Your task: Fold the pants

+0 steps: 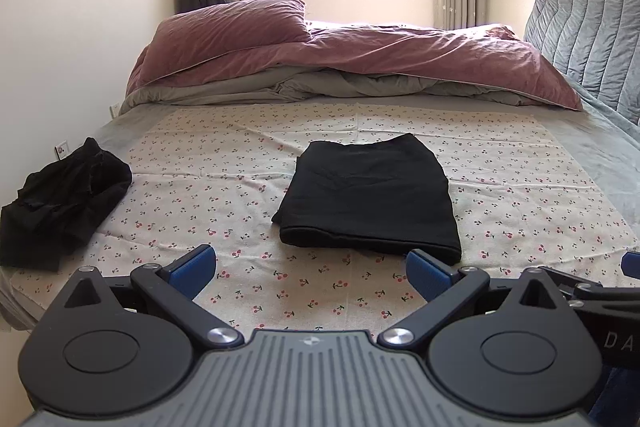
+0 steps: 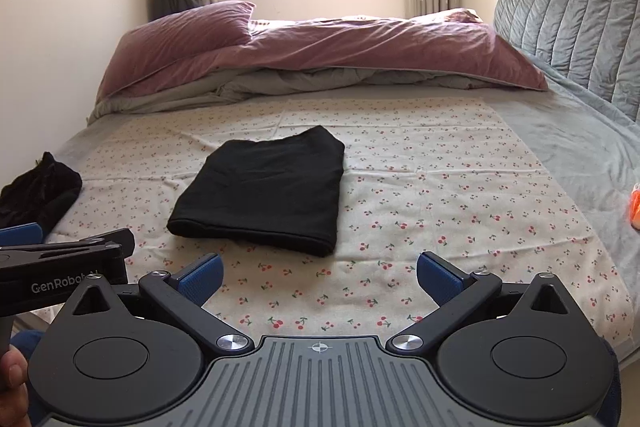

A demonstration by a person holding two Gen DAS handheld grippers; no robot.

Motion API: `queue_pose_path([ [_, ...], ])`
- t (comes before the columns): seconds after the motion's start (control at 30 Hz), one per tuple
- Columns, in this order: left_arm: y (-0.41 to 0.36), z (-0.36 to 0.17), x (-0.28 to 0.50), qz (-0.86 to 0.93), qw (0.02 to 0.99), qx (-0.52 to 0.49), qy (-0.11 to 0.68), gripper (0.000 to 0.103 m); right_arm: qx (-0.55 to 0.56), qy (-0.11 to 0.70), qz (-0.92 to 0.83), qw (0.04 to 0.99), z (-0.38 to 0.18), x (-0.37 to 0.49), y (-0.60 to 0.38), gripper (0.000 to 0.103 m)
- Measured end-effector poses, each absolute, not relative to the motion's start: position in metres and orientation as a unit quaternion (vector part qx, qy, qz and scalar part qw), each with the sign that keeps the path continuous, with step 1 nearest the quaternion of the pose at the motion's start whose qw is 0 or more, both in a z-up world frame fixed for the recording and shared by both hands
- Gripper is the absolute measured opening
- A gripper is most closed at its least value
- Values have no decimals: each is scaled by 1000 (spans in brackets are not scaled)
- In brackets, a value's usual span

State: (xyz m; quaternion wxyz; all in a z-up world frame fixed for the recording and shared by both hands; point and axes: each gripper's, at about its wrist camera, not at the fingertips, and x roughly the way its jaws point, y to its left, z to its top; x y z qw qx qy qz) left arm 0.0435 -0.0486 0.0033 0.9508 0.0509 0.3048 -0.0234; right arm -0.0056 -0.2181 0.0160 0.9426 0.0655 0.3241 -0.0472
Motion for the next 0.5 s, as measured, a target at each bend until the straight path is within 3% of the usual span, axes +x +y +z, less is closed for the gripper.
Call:
queue_pose_path([
  [0.5, -52, 0, 48, -23, 948, 44, 313, 103, 58, 322, -54, 944, 16, -7, -219, 103],
])
